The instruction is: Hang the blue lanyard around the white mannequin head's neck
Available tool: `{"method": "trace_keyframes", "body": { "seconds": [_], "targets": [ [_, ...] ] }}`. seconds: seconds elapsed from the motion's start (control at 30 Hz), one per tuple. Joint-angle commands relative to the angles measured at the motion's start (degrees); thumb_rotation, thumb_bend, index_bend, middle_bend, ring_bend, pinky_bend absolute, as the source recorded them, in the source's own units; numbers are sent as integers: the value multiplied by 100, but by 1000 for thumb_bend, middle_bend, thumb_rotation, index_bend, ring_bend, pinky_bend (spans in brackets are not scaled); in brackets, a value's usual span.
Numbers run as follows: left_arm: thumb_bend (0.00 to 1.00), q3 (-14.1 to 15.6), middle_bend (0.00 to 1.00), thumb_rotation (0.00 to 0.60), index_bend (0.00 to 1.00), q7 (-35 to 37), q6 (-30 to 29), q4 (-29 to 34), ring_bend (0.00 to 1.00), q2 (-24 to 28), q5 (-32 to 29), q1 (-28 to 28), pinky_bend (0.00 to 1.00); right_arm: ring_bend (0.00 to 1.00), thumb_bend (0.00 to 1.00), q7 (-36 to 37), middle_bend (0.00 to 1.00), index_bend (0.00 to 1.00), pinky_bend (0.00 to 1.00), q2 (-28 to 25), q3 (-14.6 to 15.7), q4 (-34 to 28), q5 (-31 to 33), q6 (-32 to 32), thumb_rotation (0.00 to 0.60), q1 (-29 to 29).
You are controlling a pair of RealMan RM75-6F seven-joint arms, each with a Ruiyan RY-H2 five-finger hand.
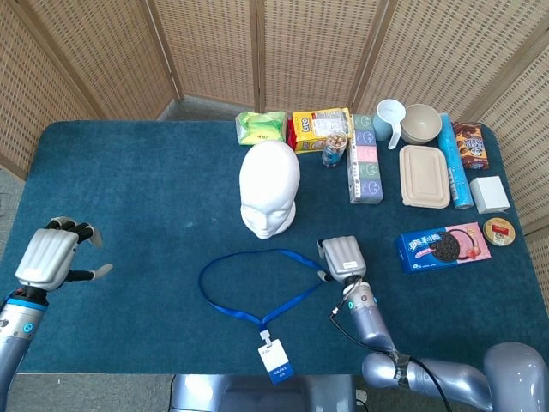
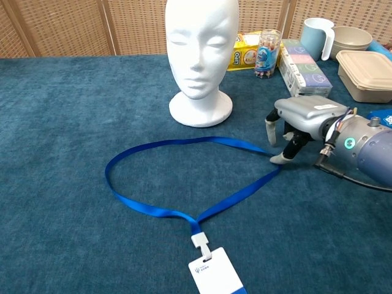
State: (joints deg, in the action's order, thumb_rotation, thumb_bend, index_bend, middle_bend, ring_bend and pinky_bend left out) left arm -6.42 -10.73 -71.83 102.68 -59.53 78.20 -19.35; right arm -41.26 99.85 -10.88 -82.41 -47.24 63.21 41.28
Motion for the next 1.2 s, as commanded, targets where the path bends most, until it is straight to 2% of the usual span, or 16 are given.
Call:
{"method": "trace_keyframes", "body": {
  "seconds": [0.03,0.63,1.2],
  "targets": [
    [106,8,486,471,517,2,2,1,415,-10,0,0,267,1000,300,7,1000,499,1000,-5,4,13,-3,1,538,-3],
    [107,72,486,471,517,113,-59,-90,415,-31,29,56,267,1000,465,-149,1000,527,1000,78,-16,1,126,-53,539,108],
    [106,88,485,468,517,198,-77,-150,415,-32,55,70,267,1000,472,-314,1000,530,1000,97,-27,-48,304,-96,536,216]
  ]
}}
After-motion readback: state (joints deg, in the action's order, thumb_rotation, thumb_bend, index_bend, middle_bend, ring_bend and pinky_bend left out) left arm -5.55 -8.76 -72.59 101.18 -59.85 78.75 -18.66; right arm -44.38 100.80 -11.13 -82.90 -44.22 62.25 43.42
